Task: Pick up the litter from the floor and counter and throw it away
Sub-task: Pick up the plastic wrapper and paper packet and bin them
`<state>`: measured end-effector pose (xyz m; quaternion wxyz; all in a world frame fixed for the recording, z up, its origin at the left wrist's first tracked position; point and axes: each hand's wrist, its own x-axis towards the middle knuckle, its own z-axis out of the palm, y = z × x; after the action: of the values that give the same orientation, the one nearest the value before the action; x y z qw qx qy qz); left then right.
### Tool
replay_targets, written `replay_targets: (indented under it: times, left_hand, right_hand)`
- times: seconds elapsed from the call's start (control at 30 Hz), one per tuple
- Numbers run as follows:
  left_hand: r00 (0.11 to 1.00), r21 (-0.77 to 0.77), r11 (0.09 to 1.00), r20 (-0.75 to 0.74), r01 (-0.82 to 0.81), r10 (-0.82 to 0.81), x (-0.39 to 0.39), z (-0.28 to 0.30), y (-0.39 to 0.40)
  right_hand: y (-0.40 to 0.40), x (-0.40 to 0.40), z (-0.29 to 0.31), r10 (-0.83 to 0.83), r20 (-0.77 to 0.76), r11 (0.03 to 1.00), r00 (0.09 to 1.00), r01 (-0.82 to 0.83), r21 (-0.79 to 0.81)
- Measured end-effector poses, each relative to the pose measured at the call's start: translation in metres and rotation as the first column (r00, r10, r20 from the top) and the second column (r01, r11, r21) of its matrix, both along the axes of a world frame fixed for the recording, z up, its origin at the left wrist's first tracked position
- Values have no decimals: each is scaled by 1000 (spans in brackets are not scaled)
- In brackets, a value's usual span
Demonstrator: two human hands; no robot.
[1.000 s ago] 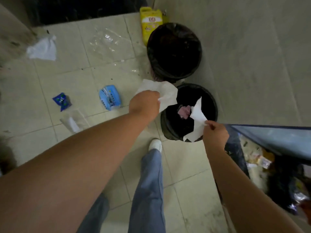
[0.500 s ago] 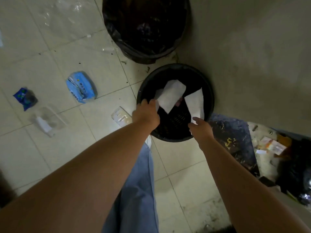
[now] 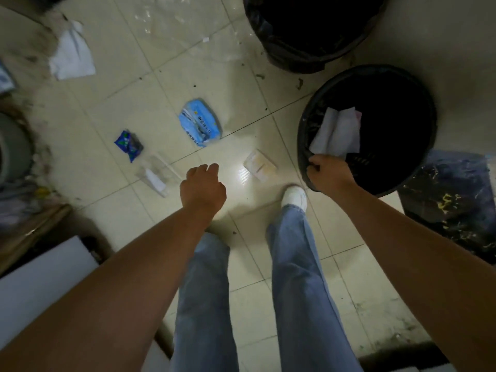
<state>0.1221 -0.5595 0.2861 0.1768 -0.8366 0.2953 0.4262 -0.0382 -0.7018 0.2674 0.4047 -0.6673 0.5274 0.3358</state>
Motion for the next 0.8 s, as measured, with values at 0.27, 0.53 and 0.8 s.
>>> replay_targets:
  times: [0.27, 0.53, 0.8]
  left_hand:
    - [992, 55, 991, 15, -125, 124, 78, -16, 120]
    - [928, 69, 928, -49, -366, 369, 162, -61, 217]
    - [919, -48, 926, -157, -374, 363, 186, -202, 212]
  right_hand:
    - [102, 90, -3, 145, 22, 989, 989, -145, -23]
    - [223, 159, -48, 64, -105, 998, 992, -63, 13]
    - [251, 202, -175, 175, -77, 985, 982, -174, 20]
